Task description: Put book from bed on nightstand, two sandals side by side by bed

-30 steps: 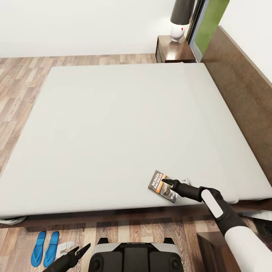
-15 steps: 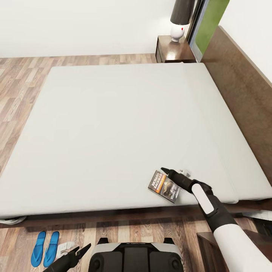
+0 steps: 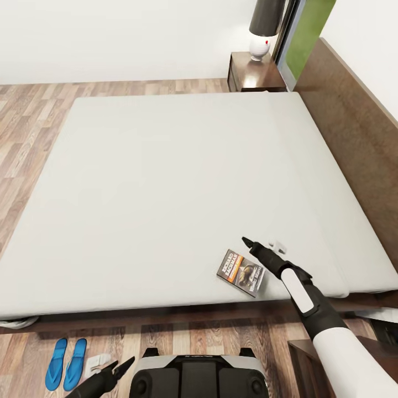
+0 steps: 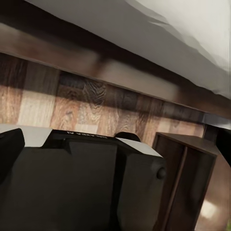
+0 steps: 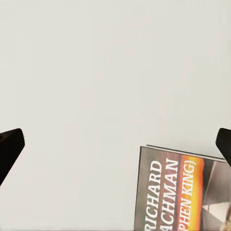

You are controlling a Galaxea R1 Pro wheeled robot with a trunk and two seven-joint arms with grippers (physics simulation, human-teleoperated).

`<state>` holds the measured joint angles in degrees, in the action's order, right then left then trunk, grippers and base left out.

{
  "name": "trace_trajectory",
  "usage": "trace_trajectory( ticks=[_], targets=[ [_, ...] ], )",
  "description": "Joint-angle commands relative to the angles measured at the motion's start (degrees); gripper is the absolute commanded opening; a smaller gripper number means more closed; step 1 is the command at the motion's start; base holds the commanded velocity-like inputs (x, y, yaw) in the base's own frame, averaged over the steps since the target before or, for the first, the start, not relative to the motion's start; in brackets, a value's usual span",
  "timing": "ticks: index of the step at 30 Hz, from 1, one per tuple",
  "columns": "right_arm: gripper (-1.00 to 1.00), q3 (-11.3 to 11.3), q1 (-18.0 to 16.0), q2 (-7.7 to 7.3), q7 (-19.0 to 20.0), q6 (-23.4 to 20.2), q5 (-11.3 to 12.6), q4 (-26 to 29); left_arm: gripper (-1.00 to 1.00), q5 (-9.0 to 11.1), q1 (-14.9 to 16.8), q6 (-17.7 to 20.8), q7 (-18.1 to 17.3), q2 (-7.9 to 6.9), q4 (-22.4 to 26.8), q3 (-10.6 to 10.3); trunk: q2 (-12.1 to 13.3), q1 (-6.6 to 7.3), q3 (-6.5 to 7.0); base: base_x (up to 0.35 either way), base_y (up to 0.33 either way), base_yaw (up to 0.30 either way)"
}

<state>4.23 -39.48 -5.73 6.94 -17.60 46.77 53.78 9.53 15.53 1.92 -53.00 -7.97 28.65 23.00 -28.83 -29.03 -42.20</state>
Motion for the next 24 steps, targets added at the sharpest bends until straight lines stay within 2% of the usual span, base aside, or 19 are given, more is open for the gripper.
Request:
trace_trajectory(
  ticks=[1, 4, 5, 8, 9, 13, 15, 16, 17, 24],
  targets=[
    [1.0, 0.1, 0.0, -0.14, 0.0, -1.5, 0.4, 0.1, 1.0, 0.2, 0.0, 0.2, -0.3, 0.14, -0.1, 0.1, -0.1, -0.02, -0.05, 0.0, 0.0, 0.0],
    [1.0, 0.1, -0.1, -0.3, 0.1, -6.7, 0.5, 0.2, 1.0, 0.1, 0.0, 0.2, -0.2, 0.3, -0.1, 0.1, -0.1, -0.02, -0.05, 0.0, 0.0, 0.0],
    [1.0, 0.1, -0.1, -0.38, 0.2, -10.3, 0.6, 0.3, 1.0, 0.1, 0.0, 0.2, -0.2, 0.34, -0.1, 0.1, -0.1, -0.02, -0.05, 0.0, 0.0, 0.0],
    [1.0, 0.0, -0.2, -0.44, 0.5, -16.1, 0.6, 0.5, 1.0, 0.1, 0.0, 0.1, -0.2, 0.4, -0.1, 0.0, -0.1, -0.02, -0.05, 0.0, 0.0, 0.0],
    [1.0, 0.0, -0.8, -0.47, 0.6, -19.9, 0.7, 0.6, 1.0, 0.1, 0.0, -0.2, -0.2, 0.44, -0.1, 0.0, -0.1, -0.02, -0.05, 0.0, 0.0, 0.0],
    [1.0, 0.0, -3.9, -0.62, 0.9, -28.0, 0.8, 0.8, 1.0, 0.1, 0.0, -1.3, -0.2, 0.66, -0.8, 0.0, -0.1, -0.02, -0.05, 0.0, 0.0, 0.0],
    [1.0, -0.2, -4.4, -0.96, 1.0, -29.1, 0.8, 0.8, 1.0, 0.1, 0.0, -1.7, -0.3, 0.75, -1.4, 0.0, -0.1, -0.02, -0.05, 0.0, 0.0, 0.0],
    [1.0, -1.4, -4.7, -2.67, 1.1, -30.0, 0.8, 0.8, 1.0, 0.0, 0.0, -2.2, -0.3, 0.82, -1.9, 0.0, -0.1, -0.02, -0.05, 0.0, 0.0, 0.0],
    [1.0, -2.5, -4.8, -3.54, 1.1, -30.1, 0.9, 0.8, 1.0, 0.0, 0.0, -2.3, -0.3, 0.83, -2.0, -0.1, -0.1, -0.02, -0.05, 0.0, 0.0, 0.0],
    [1.0, -7.3, -5.1, -6.08, 1.0, -30.3, 0.9, 2.7, 1.0, 0.0, 0.0, -2.5, -0.3, 0.85, -2.1, -0.1, -0.1, -0.02, -0.05, 0.0, 0.0, 0.0]
  ],
)
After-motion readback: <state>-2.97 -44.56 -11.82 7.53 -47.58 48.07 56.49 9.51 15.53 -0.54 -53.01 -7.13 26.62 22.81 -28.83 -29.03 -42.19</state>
